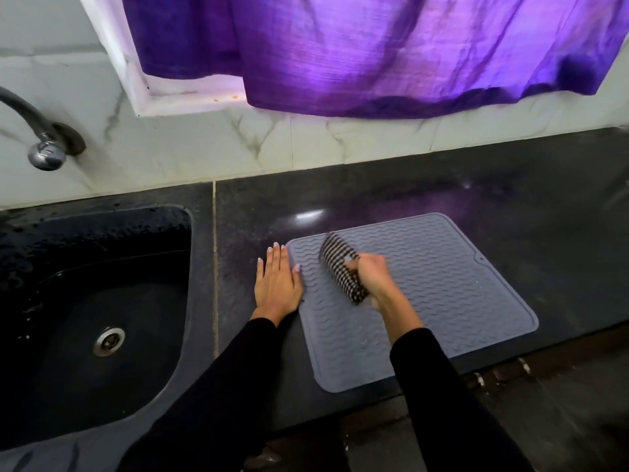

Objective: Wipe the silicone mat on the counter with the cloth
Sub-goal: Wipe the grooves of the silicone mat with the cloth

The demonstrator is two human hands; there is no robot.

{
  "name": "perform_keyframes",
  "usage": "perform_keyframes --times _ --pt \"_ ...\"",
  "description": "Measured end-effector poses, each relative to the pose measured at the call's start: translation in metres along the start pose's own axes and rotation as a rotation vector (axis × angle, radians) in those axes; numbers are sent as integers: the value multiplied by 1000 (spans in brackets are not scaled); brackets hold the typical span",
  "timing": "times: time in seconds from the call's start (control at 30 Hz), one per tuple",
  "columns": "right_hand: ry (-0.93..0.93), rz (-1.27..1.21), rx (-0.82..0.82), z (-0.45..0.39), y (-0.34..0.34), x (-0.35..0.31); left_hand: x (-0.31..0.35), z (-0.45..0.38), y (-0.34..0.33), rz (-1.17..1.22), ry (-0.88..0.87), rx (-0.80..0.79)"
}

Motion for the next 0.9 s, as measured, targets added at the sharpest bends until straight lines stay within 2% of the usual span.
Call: perform_keyframes --times 0.03,0.1,0.2,0.27,0.33,0.47,0.57,0.63,0.7,0.73,0.77,0.83,0.9 --pt "36 19 54 -4 10 -9 -1 -1 -2 -21 12 -6" --pt "175 274 115 -5 13 -28 -2 -1 -4 -46 37 -7" --pt "304 714 9 10 -35 -18 0 1 -2 -60 42 27" --pt "393 1015 -6 19 -66 0 0 0 0 -69 50 46" --pt "428 1109 21 14 -74 10 0 -1 -1 -83 59 60" --pt "472 1161 -19 9 -74 6 -2 -1 0 -67 52 111" --pt "580 1003 -107 10 -59 -8 -1 -1 2 -63 55 135" --pt "451 660 -147 -8 -32 -15 -1 0 1 -62 65 120" --pt "177 75 -161 -30 -1 -10 -2 1 1 -62 65 112" --pt "96 -139 -125 -37 10 -5 -2 1 1 -62 62 112" --pt "79 -183 -78 -39 18 -7 -2 1 0 -63 60 111" --pt "230 176 -1 -30 20 -28 -3 0 0 -65 64 108" --pt "367 610 -28 -13 -3 -34 -3 -1 -1 -68 66 104"
Point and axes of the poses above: each hand's wrist, its own z-axis away from the middle knuckle, its own y-axis out of the back of the hand, x = y × z, the point moved 9 cm from there along -z, towards the middle knuckle, and after that the axes turned 8 degrees about -x, right-handed, at the moved point
